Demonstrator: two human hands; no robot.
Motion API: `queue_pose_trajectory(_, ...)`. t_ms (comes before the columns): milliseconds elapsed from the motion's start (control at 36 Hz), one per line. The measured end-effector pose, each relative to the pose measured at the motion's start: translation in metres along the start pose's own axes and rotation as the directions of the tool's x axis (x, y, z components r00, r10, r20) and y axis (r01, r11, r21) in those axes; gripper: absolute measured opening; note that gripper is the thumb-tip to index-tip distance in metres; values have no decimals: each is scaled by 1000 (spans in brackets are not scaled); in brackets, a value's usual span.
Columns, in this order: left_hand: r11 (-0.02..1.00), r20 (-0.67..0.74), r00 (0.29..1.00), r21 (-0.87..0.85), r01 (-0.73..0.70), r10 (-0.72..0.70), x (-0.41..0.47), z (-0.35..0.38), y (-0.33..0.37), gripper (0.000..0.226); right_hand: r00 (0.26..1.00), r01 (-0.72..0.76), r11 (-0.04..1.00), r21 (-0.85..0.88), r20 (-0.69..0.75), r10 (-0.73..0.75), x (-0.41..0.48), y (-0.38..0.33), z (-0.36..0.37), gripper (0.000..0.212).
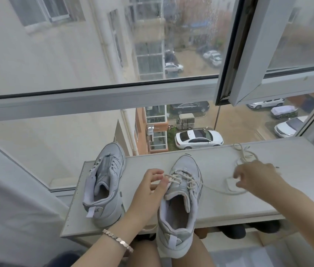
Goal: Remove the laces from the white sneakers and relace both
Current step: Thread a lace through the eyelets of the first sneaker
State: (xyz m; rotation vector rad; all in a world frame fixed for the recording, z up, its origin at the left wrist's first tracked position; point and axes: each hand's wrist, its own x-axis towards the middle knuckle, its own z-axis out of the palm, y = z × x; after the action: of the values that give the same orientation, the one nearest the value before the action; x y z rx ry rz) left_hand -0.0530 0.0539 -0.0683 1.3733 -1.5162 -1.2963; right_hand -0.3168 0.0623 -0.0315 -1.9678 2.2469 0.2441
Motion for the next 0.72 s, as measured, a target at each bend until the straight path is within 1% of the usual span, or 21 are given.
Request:
queue_pose_trajectory(28, 999, 0, 999, 18, 45, -45, 1, -2, 1, 6, 995, 84, 993, 79, -66, -79, 0, -10, 0, 15)
queue_pose_trajectory(56, 995, 5, 995, 32, 96, -96, 2, -5, 2, 5, 978, 177, 962, 210, -146, -148, -1, -22, 0, 14)
queue_pose_trajectory(83, 988, 12, 989, 47, 149, -150, 3, -7, 3, 2, 957, 261, 903, 341, -215, -196, -3, -34, 0, 13)
queue_pose_trajectory(111, 978, 24, 980, 68, 195, -197, 3, -9, 5, 3, 942, 318, 840, 439, -249, -227, -4, -46, -2, 12)
queue_pose_trajectory(139, 969, 38, 972, 95, 227, -232, 4, -11, 6, 9, 936, 345, 798, 495, -244, -253, -5, -58, -2, 12)
queue_pose_trajectory(167, 962, 49, 967, 130, 241, -249, 5, -12, 8, 16, 937, 349, 781, 517, -213, -278, -4, -67, -3, 13)
queue_pose_trajectory(222, 951, 52, 973, 229, 207, -224, 8, -17, 10, 27, 945, 322, 804, 501, -114, -307, 0, -82, -3, 17)
queue_pose_trajectory(306, 932, 54, 990, 348, 102, -128, 14, -23, 18, 32, 958, 246, 865, 437, 27, -287, 7, -92, -10, 21)
queue_pose_trajectory(361, 931, 52, 994, 357, 68, -92, 18, -24, 24, 35, 952, 221, 899, 378, 117, -283, 11, -94, -15, 26)
queue_pose_trajectory(444, 962, -28, 998, 266, 56, -50, 22, -22, 30, 37, 937, 186, 921, 343, 219, -271, 14, -94, -23, 32)
queue_pose_trajectory(528, 996, -94, 995, 84, 33, -25, 22, -17, 34, 32, 929, 164, 917, 364, 256, -268, 16, -90, -26, 28)
queue_pose_trajectory(583, 998, -119, 992, -58, 34, -41, 20, -12, 36, 26, 931, 157, 897, 413, 241, -274, 16, -86, -27, 22)
queue_pose_trajectory(639, 982, -148, 987, -188, 37, -65, 19, -10, 36, 25, 940, 153, 879, 452, 208, -270, 15, -80, -28, 16)
queue_pose_trajectory(722, 921, -201, 971, -386, 44, -131, 20, -10, 37, 28, 960, 148, 864, 482, 140, -242, 12, -70, -27, 17)
